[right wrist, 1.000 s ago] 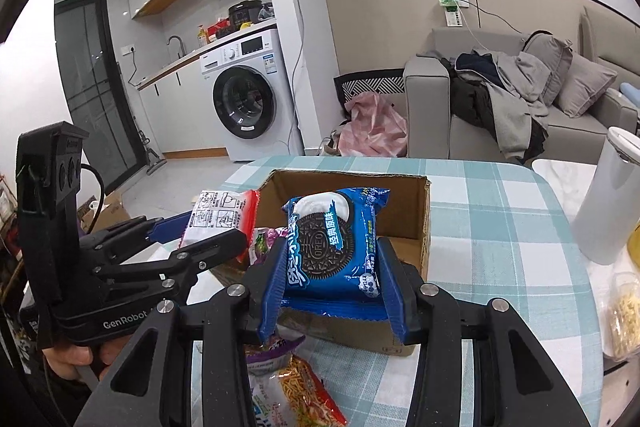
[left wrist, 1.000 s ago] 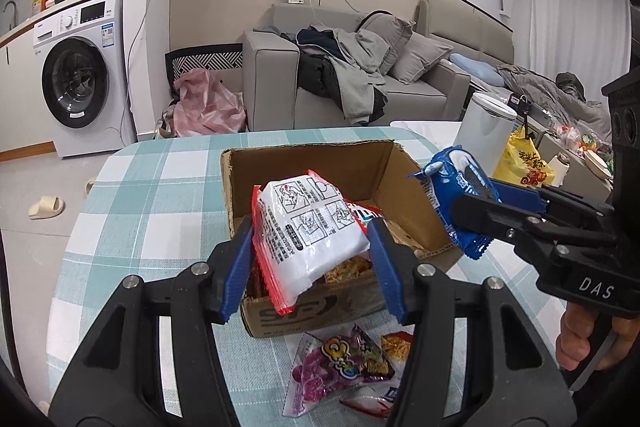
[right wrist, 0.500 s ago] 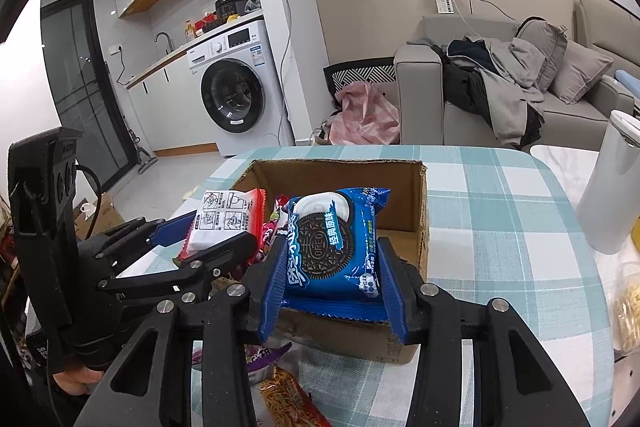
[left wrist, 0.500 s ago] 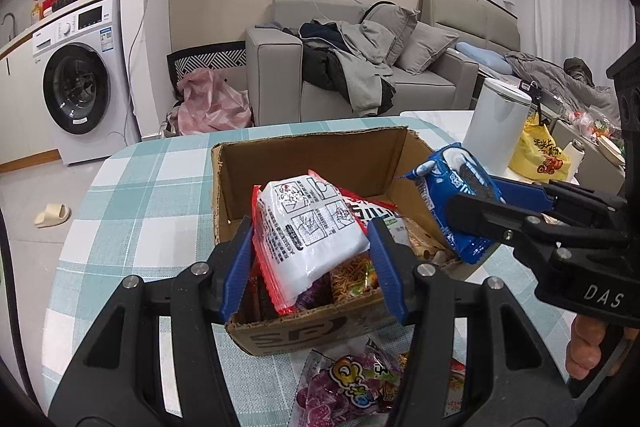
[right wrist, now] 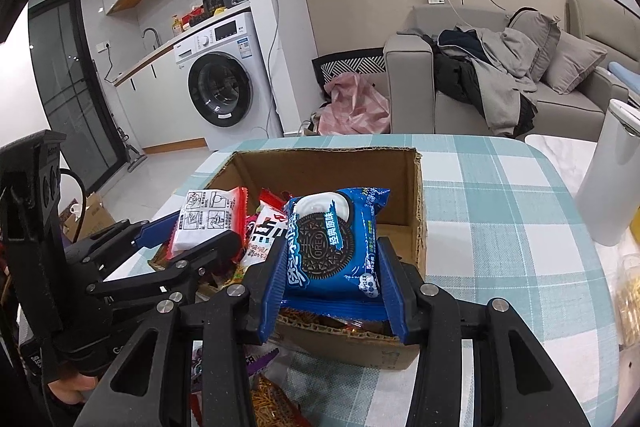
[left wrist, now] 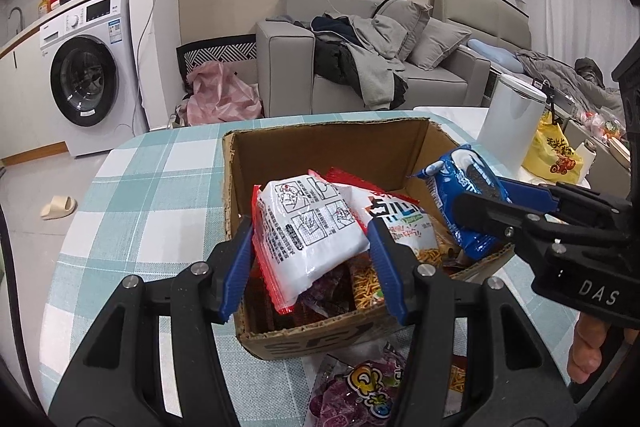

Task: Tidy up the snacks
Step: 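Lift both held packets and carry them over the box, lowering them inside, then open both tools to drop the packets into the box, then withdraw both open tools from the box to the last two snack bags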

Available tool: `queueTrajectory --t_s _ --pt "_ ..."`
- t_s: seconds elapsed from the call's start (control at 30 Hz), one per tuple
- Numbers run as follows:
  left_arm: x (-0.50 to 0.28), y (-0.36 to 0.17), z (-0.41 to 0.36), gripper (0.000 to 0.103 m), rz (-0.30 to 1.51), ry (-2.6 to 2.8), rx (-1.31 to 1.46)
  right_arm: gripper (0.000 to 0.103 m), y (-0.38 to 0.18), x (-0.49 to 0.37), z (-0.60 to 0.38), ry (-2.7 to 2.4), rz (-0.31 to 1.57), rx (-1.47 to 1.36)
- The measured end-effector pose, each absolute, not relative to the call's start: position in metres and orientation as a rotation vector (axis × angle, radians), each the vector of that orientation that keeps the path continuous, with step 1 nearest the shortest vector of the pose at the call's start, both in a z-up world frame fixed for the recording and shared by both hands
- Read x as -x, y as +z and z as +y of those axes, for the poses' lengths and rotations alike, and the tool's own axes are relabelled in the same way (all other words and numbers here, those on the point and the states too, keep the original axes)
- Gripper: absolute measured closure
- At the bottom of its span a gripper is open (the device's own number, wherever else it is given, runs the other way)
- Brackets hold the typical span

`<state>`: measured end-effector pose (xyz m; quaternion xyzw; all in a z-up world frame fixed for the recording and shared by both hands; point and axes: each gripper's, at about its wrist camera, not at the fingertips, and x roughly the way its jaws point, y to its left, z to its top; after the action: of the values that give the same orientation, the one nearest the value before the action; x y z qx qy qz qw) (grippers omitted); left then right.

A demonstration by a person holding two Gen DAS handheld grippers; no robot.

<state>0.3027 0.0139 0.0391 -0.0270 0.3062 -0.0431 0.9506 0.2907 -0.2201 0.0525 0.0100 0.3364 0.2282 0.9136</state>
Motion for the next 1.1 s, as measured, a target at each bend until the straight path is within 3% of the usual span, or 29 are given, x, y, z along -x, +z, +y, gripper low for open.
queueTrajectory --t_s 0.27,0.4,0.43,0.5,0.63,0.77,1.1 --pt "-0.301 0.038 0.011 0.05 0.613 -0.09 0.05 0.058 0.046 -0.297 -0.22 0.45 0.7 -0.016" --pt "-0.298 0.041 0.019 0.05 0.602 -0.121 0.1 0.051 0.051 -0.291 -0.227 0.446 0.67 -0.024" --pt "-0.297 0.042 0.021 0.046 0.601 -0.128 0.113 0.049 0.053 -0.288 -0.229 0.446 0.662 -0.019" --pt "-0.295 0.044 0.024 0.037 0.602 -0.146 0.128 0.032 0.056 -0.281 -0.233 0.451 0.649 -0.017" --pt "-0.286 0.049 0.019 0.015 0.594 -0.176 0.12 0.022 0.061 -0.266 -0.248 0.442 0.629 -0.029" --pt "-0.275 0.051 0.015 0.001 0.601 -0.16 0.094 0.002 0.063 -0.256 -0.26 0.433 0.637 -0.047" --pt "-0.223 0.054 0.031 0.001 0.641 -0.083 0.086 0.0 0.063 -0.226 -0.264 0.447 0.667 -0.016"
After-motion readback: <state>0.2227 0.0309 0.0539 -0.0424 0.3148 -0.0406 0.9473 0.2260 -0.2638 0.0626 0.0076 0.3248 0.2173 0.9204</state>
